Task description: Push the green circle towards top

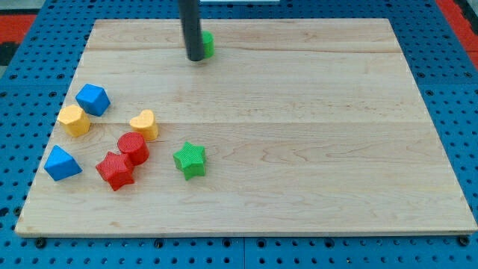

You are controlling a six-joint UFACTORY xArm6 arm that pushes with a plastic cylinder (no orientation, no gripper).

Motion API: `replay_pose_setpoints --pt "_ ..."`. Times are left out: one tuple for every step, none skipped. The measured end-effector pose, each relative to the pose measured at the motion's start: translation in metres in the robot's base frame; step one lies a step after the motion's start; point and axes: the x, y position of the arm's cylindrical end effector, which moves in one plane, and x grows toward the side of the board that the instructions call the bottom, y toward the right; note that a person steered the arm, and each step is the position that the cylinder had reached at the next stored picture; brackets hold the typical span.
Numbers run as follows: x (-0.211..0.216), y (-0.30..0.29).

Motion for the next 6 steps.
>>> replay_pose_setpoints --pt "0.001 0.044" --pt "-0.021 0.036" --pt "-0.052 -0.020" --pt "-0.058 -0.031" --pt "-0.067 -0.031" --pt "-0.073 -0.031"
